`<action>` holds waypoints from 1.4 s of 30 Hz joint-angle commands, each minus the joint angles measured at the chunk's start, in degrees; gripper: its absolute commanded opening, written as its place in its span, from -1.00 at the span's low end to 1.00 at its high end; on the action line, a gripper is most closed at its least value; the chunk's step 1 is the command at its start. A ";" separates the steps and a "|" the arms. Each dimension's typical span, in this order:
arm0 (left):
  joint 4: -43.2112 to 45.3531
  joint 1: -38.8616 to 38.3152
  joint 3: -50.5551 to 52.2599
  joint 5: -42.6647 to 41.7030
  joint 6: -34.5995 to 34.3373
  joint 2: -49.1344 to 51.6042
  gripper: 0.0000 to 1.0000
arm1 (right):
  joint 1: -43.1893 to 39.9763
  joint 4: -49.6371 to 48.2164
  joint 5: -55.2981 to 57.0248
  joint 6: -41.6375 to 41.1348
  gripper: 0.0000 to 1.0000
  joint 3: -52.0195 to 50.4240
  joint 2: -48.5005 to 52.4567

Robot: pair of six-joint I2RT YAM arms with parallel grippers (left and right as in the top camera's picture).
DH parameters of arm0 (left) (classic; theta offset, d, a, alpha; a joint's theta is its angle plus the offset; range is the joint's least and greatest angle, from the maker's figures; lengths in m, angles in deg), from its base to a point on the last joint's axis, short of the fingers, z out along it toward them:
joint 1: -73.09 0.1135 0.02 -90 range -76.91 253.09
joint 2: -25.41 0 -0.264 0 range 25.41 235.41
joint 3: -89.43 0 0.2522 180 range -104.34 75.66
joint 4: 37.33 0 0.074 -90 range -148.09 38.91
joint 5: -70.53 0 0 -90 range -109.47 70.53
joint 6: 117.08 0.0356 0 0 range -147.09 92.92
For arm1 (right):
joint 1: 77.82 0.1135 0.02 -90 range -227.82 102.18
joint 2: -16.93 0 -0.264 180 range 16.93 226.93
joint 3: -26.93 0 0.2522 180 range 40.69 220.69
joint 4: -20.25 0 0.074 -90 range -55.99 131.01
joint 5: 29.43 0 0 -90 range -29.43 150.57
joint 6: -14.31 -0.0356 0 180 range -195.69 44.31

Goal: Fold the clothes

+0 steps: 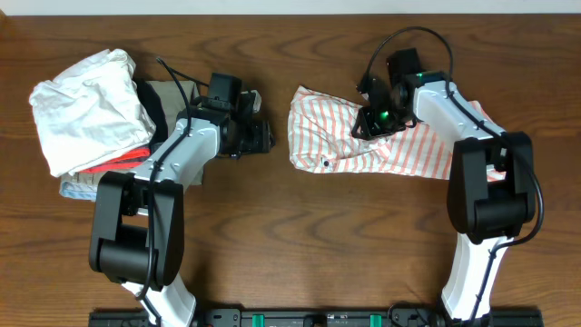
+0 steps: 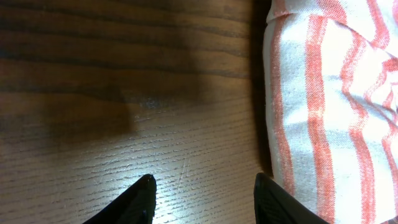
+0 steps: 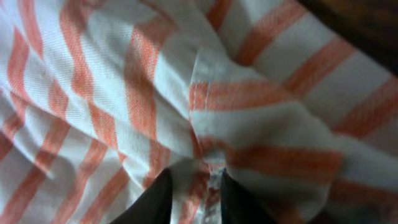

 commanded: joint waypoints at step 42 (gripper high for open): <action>-0.20 0.15 0.09 0.48 0.59 0.37 0.03 | -43.34 -13.18 -2.21 -0.63 0.99 -20.28 -6.27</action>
